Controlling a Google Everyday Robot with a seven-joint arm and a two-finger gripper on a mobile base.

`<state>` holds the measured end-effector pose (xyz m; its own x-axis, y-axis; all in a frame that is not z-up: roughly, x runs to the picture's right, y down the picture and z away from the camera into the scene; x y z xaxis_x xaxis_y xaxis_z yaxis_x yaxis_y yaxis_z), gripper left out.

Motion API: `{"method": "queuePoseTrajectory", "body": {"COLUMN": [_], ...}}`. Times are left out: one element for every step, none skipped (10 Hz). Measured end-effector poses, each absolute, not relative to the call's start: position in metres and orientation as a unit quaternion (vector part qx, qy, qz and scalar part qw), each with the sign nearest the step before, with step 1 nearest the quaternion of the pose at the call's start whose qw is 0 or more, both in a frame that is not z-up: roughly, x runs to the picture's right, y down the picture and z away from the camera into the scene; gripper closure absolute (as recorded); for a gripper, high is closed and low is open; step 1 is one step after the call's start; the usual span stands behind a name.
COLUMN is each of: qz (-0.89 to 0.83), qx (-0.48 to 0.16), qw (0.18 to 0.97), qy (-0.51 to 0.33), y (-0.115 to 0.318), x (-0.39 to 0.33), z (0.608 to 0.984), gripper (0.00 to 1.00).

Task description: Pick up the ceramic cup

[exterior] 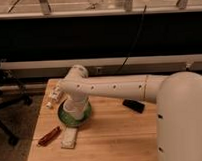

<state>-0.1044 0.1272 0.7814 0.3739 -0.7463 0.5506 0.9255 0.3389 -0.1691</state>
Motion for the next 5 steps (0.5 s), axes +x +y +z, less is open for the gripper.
{"method": "queuePoseTrajectory", "body": {"qz": [-0.526,-0.527,-0.527,-0.527,-0.528], "qx": [-0.233,-0.23,-0.227,-0.225,-0.222], "qw": [0.795,0.795,0.795,0.796,0.796], "qy": [-0.193,-0.194,-0.195,-0.195,-0.196], "y": [0.1268,0.1267,0.1244,0.1214,0.1187], "x": [-0.1036,-0.1041,-0.1034,-0.1029,-0.1031], "z": [0.7812,0.7825,0.7826,0.7813,0.7797], "gripper": [0.9,0.9,0.9,0.9,0.9]}}
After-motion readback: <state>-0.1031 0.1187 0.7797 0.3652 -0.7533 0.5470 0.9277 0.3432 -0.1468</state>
